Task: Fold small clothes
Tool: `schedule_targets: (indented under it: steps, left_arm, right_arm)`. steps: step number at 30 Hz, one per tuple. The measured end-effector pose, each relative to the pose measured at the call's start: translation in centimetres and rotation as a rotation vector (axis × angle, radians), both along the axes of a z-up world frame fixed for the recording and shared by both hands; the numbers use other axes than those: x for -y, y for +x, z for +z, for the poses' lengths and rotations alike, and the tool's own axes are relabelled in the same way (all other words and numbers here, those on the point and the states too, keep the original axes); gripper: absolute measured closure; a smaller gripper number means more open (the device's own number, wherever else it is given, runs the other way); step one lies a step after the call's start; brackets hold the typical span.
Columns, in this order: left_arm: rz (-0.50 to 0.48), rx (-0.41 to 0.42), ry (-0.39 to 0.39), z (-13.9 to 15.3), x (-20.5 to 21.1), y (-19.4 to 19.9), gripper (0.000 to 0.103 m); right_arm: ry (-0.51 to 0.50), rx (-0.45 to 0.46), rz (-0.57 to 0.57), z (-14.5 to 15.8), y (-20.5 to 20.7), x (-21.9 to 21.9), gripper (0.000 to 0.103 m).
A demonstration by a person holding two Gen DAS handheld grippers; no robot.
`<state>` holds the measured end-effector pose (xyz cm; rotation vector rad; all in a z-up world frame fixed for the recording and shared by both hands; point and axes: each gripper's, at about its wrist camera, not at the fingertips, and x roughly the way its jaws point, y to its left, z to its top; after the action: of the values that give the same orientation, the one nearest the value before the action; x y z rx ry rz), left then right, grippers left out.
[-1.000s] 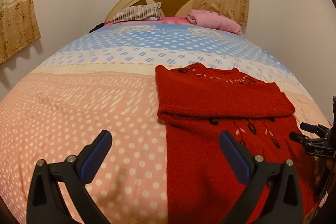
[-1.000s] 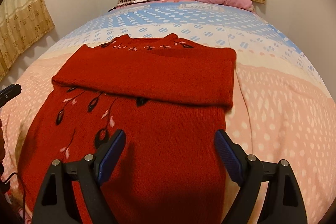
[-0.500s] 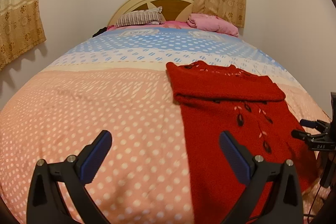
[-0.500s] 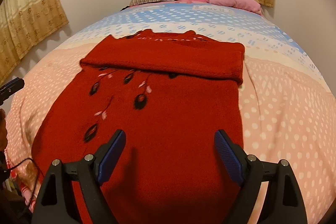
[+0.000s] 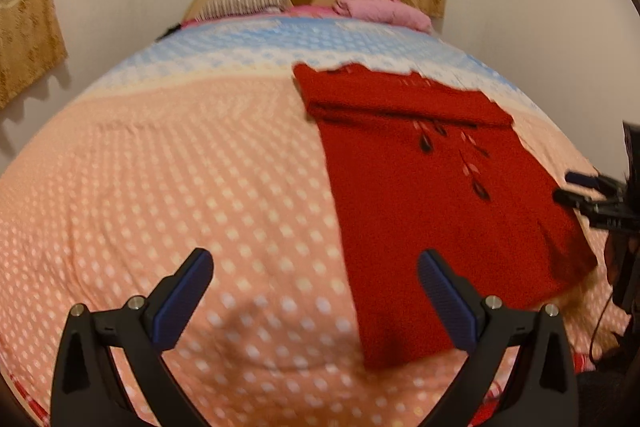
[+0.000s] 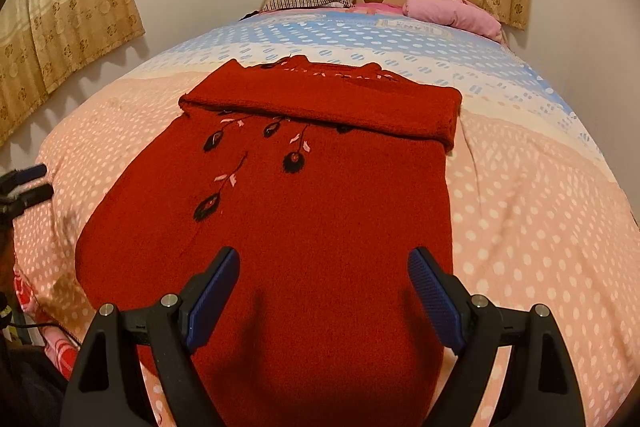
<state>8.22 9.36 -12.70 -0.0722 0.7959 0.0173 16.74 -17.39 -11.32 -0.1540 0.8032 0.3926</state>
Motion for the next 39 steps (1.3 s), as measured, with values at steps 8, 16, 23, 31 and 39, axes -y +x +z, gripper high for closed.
schedule_targets:
  steps: [8, 16, 23, 31, 39]
  left_arm:
    - [-0.071, -0.117, -0.138, -2.7, 1.6, -1.1, 0.016]
    - [-0.088, -0.196, -0.279, -4.8, 1.9, -1.7, 0.036]
    - [-0.065, -0.222, -0.344, -6.4, 1.8, -1.4, 0.038]
    - [-0.062, -0.196, -0.410, -5.7, 0.9, -1.6, 0.078]
    - [-0.101, -0.128, -0.399, -3.3, 0.5, -2.6, 0.092]
  right_arm:
    - [0.008, 0.004, -0.005, -0.4, -1.0, 0.5, 0.016]
    - [0.025, 0.018, -0.015, -0.1, -1.8, 1.5, 0.016]
    - [0.032, 0.019, -0.018, -0.3, -2.1, 2.1, 0.016]
    - [0.034, 0.023, -0.038, -0.6, -2.7, 3.3, 0.016]
    - [0.036, 0.015, -0.076, -0.6, -3.4, 5.1, 0.016]
